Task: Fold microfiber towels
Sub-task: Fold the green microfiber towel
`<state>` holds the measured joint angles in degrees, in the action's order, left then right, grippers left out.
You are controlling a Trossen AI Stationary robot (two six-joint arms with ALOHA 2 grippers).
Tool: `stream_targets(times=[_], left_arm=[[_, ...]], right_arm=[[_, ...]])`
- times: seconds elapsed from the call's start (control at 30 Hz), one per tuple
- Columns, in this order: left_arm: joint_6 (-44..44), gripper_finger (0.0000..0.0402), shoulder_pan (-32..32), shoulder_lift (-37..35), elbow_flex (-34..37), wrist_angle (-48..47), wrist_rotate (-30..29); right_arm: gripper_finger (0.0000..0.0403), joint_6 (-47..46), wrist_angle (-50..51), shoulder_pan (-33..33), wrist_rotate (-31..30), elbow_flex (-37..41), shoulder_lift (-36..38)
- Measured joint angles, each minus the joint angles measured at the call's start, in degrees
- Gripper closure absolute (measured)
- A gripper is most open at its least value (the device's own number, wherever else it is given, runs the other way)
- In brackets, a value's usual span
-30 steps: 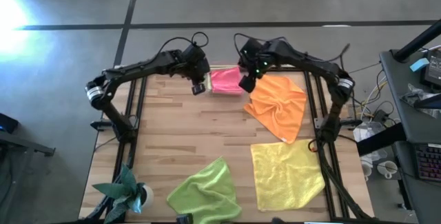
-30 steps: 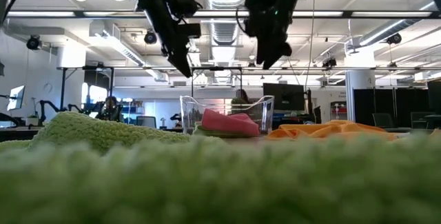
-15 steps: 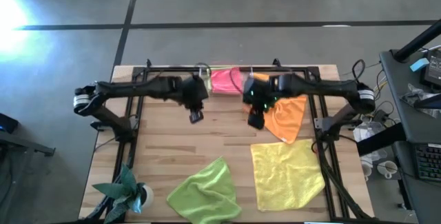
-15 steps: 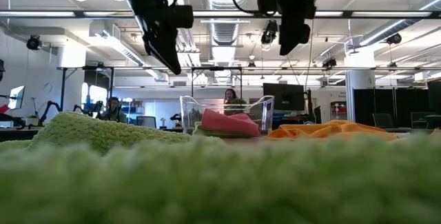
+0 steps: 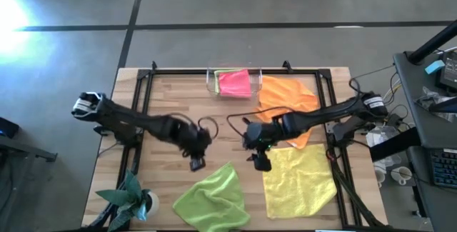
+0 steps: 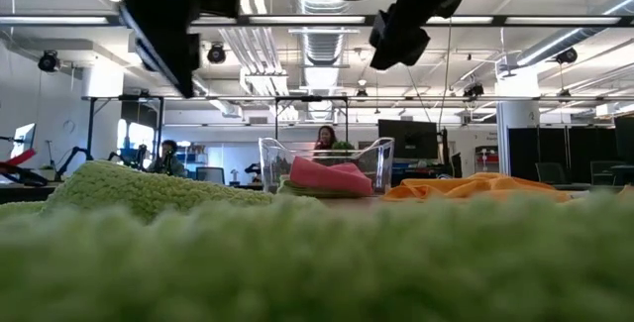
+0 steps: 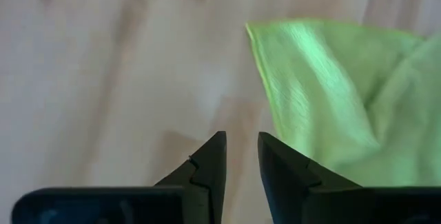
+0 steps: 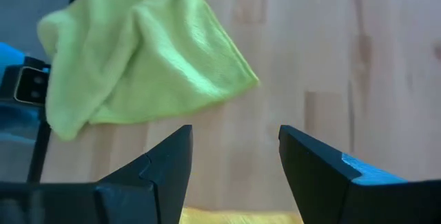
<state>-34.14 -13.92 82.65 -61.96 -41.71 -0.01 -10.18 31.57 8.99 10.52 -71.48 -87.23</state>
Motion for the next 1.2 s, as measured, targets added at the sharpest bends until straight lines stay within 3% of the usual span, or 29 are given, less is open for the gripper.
stream_targets(times=[0.27, 0.43, 0.7, 1.2], left_arm=[[-29.5, 0.0333, -12.8, 0.0, 4.4, 0.1, 2.3], [-40.4, 0.0333, -18.5, 0.2, 6.8, 2.3, 2.5], [-48.8, 0.0333, -22.1, 0.3, 13.1, 16.8, 3.0], [-52.6, 0.0333, -26.4, 6.3, 14.4, 17.6, 3.6]], right_arm=[[0.0197, 0.7, -0.7, 0.5, 0.0, -2.4, -7.6], [0.0197, 4.3, -0.6, 0.5, 0.4, -6.0, -13.9], [0.0197, 9.8, -0.1, 0.5, 4.9, -13.6, -23.0], [0.0197, 12.0, -0.3, 0.4, 4.9, -16.8, -26.3]])
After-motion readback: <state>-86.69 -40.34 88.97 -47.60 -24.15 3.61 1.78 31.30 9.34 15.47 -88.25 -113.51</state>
